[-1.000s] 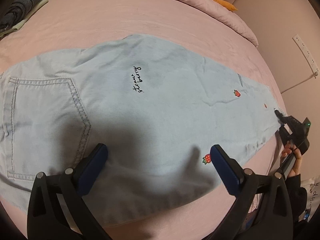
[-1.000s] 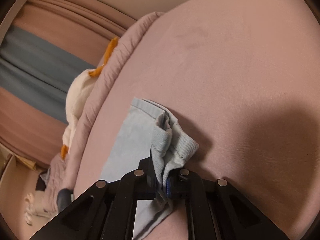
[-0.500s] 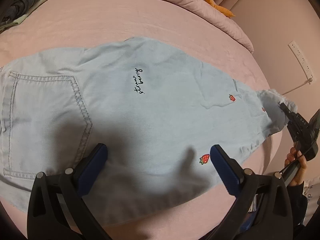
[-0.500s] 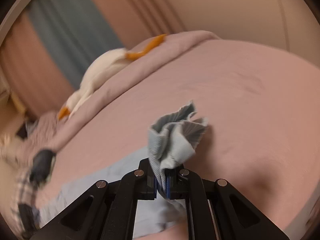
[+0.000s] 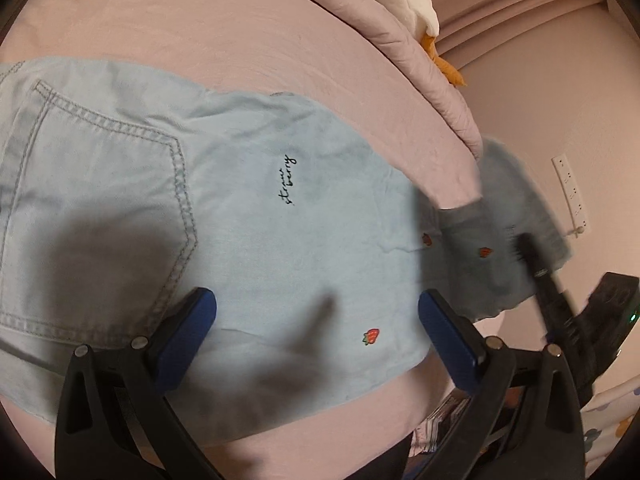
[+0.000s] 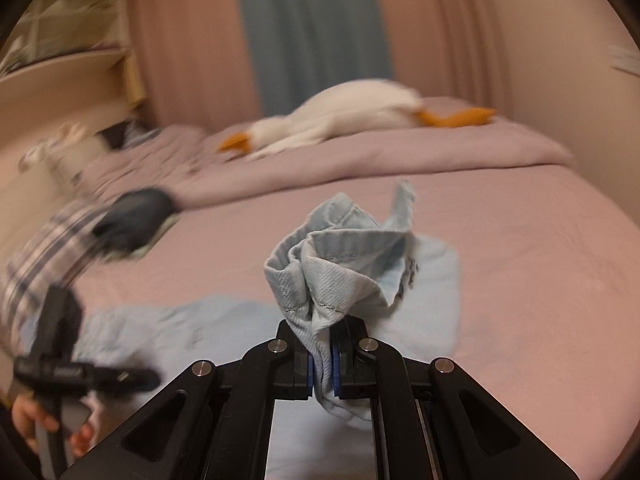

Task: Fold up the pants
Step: 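Lift the leg hem with the right tool and lay it across the jeans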

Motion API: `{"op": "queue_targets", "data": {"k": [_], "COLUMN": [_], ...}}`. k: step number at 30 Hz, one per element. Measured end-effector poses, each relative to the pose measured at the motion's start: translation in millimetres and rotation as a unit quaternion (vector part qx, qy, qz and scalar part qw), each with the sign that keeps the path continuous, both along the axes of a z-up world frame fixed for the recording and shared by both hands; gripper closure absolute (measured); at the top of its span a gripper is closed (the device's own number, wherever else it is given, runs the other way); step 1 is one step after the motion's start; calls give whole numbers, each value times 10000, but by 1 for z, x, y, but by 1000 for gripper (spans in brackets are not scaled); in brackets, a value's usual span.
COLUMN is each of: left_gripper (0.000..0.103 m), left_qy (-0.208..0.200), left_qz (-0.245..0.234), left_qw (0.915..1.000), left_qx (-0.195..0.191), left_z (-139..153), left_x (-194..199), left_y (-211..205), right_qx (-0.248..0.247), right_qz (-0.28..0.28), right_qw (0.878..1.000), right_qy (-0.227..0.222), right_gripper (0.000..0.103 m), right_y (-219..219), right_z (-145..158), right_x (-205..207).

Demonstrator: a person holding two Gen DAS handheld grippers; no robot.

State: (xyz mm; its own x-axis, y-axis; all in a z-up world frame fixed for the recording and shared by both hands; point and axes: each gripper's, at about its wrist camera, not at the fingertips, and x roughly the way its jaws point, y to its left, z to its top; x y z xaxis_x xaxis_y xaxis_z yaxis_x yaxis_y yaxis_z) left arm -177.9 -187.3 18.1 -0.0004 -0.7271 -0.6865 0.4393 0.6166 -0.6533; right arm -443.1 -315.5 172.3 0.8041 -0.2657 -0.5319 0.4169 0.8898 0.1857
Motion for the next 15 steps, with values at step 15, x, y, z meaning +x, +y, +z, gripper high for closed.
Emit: {"op": "queue_targets", "data": {"k": [15], "left_gripper": [2], "left_qy": [90], "left_qz": [-221], "left_qw": [9996], "left_qx": [-167], "left_z": [-2], "left_x": [-6], "left_y": [-2], "right_qx": [-176], "right_qz": [1068], "right_qw": [9886], "right_qy": [1047], "right_gripper": [95], "right_y": [64], "right_z": [-70], "right_x": [50]}}
